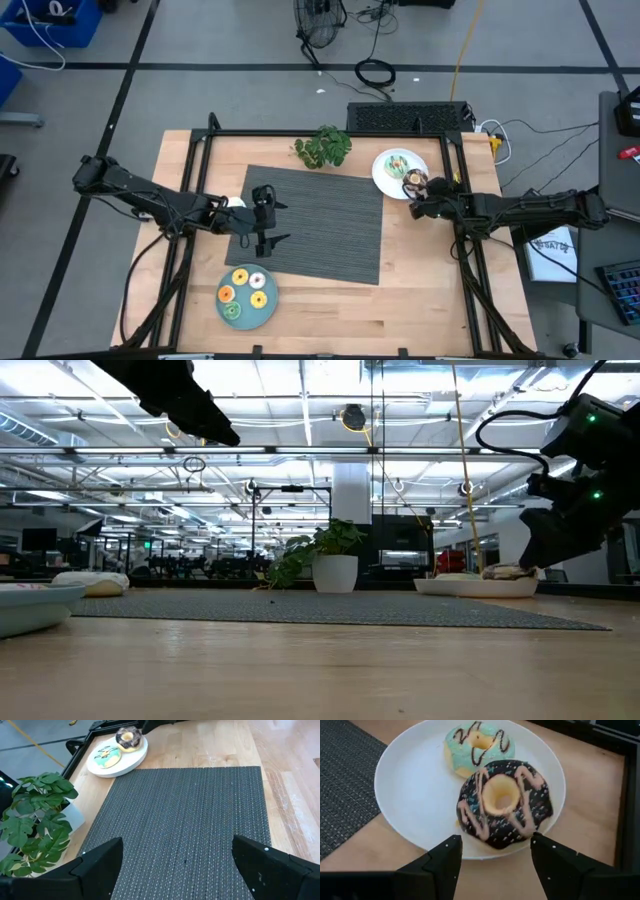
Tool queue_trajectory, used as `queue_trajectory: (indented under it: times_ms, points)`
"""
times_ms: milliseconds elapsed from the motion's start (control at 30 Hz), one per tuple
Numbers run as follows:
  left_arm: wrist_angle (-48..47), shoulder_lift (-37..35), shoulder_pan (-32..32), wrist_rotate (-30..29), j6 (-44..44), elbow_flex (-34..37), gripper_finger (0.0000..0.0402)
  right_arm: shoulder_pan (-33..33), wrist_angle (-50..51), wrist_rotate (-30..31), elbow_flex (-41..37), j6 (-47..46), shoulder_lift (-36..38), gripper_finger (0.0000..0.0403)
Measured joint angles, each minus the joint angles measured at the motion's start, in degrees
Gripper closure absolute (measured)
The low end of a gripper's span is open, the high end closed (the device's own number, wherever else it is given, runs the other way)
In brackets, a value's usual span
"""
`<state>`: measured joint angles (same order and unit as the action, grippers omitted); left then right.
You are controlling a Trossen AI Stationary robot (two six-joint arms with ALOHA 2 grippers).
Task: Pick & Place donuts
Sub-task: Put the big black donut on the white plate, then put the large light blue donut on the white plate
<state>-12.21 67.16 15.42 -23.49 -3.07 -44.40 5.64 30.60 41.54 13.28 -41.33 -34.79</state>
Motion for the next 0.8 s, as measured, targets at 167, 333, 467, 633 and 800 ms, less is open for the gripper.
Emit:
queue_trajectory:
  times_ms: [167, 333, 467, 633, 800]
  points:
    - [0.0, 0.0, 0.0, 0.01, -0.06, 0.0, 0.0036, 0.01, 1.16, 3.66, 0.1, -0.48, 0.0, 0.019]
    - [0.0, 0.0, 0.0, 0.01, -0.13, 0.0, 0.0036, -0.02, 0.93, 4.75, 0.13, -0.72, 0.02, 0.0192]
    - [0.0, 0.0, 0.0, 0.01, -0.13, 0.0, 0.0036, -0.02, -0.97, 4.5, 0.11, 0.31, 0.09, 0.0193]
    - [0.39, 0.0, 0.0, 0.01, -0.68, 0.0, 0.0036, -0.02, -6.12, 1.84, 0.11, 6.11, 0.2, 0.0193]
    - [2.6, 0.02, 0.0, 0.01, -3.69, 0.0, 0.0036, -0.02, -13.98, 1.48, 0.11, 12.34, 0.2, 0.0193]
